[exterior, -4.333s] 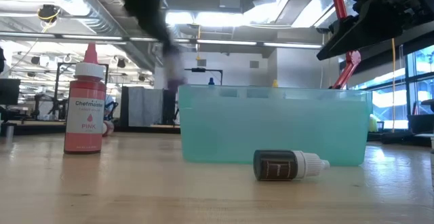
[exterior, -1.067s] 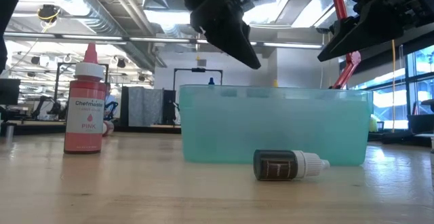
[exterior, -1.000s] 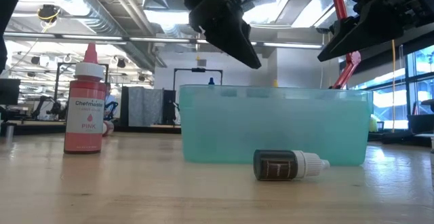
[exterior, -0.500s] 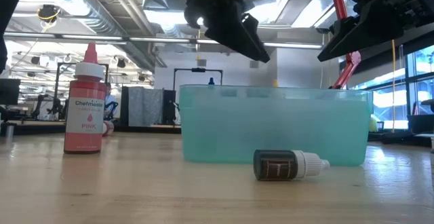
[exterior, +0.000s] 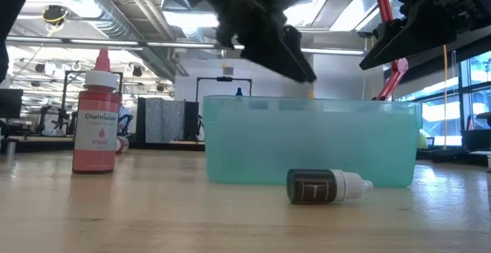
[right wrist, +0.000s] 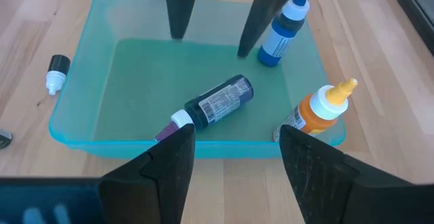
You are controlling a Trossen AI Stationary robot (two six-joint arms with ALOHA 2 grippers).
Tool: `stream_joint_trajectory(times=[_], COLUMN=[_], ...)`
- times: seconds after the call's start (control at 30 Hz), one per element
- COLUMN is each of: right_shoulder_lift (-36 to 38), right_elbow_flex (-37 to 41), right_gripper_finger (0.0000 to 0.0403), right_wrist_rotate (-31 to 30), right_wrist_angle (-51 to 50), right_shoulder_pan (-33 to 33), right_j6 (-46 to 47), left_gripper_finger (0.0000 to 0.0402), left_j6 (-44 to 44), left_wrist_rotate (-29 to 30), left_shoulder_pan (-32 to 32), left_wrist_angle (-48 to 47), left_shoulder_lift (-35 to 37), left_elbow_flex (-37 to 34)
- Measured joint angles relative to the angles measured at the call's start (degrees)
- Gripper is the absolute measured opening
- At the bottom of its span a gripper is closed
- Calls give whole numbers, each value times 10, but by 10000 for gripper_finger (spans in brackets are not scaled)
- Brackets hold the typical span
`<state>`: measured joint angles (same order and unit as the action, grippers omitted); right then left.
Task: Pick & Place food coloring
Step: Put the large violet food coloring bottle into the green bin
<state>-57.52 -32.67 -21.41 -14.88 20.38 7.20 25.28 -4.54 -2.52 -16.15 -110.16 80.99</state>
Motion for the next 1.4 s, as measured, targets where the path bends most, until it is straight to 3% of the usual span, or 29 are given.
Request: stream_joint_trajectory(times=[0.43, 0.7, 1.2, 1.4], right_shoulder_lift=[0, 0, 0, 0], right_elbow_flex=[0, 0, 0, 0], right_gripper_finger=[218, 218, 218, 218], right_wrist_rotate=[0, 0, 0, 0], right_wrist_angle=[-1, -1, -4, -4], right_shoulder_pan=[0, 0, 0, 0], right_j6=[0, 0, -2, -2], left_gripper_finger=[266, 260, 133, 121], left_j6=[30, 30, 30, 30], left_wrist_rotate=[4, 50, 90, 125], left_shoulder_pan=[4, 4, 1, -10], left_wrist_angle=[14, 8, 8, -34], left_shoulder_lift=[-91, -108, -116, -113], left_elbow_flex=[0, 1, 6, 34])
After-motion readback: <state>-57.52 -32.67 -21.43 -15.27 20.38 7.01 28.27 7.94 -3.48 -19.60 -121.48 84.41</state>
